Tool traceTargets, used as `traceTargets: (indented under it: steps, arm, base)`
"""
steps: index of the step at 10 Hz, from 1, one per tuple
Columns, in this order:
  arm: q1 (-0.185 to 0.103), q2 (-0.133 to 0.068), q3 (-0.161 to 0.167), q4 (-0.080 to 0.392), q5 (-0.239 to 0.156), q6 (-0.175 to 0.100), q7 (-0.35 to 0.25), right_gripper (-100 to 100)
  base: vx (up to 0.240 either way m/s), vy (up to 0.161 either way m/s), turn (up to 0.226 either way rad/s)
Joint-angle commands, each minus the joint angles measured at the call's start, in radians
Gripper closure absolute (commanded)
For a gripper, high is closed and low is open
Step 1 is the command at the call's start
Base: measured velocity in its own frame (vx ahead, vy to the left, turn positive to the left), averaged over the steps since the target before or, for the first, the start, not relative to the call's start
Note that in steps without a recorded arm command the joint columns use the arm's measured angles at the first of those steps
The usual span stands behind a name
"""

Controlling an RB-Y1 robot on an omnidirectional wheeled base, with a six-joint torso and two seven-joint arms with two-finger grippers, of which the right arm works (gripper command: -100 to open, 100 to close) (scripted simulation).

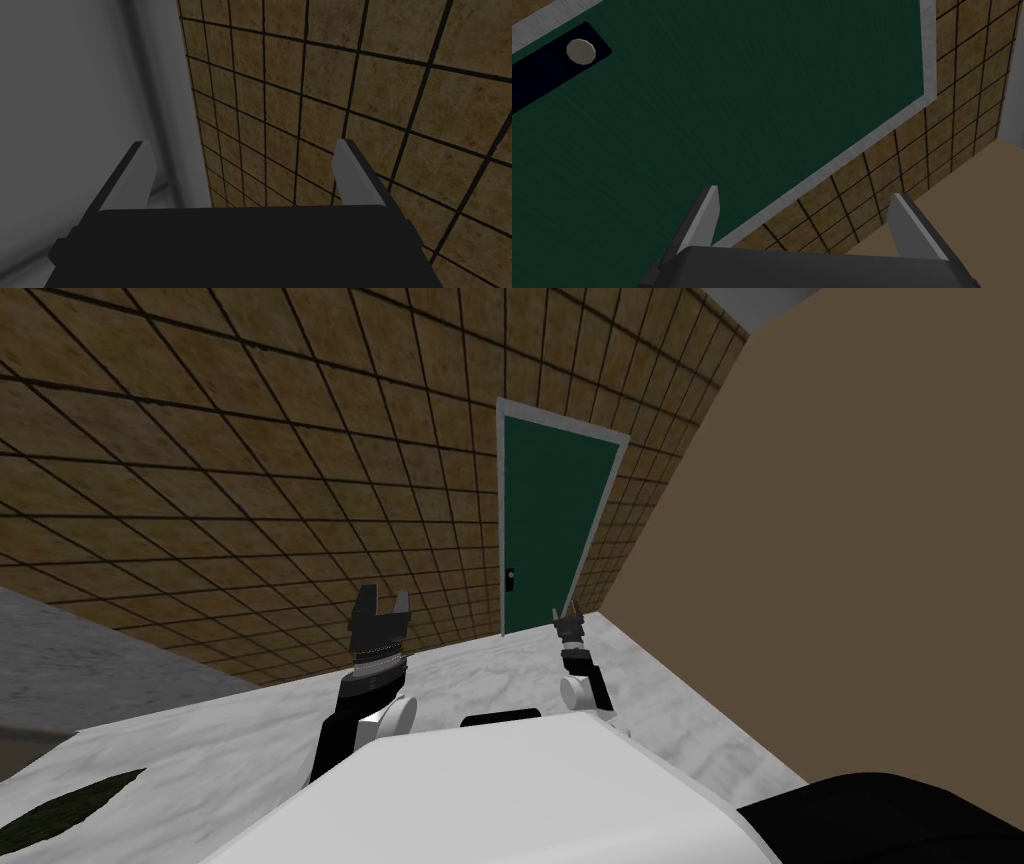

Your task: Pull the door open

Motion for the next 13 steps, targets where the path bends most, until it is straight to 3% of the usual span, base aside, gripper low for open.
traceTargets:
  steps: [1, 13]
  arm:
    - [-0.016, -0.014, 0.008, 0.027, -0.036, 0.002, -0.041, -100]
    - [-0.145, -0.107, 0.078, 0.252, -0.299, 0.01, -0.325, -100]
  base:
    - [0.094, 0.015, 0.092]
    - [0.102, 0.001, 0.098]
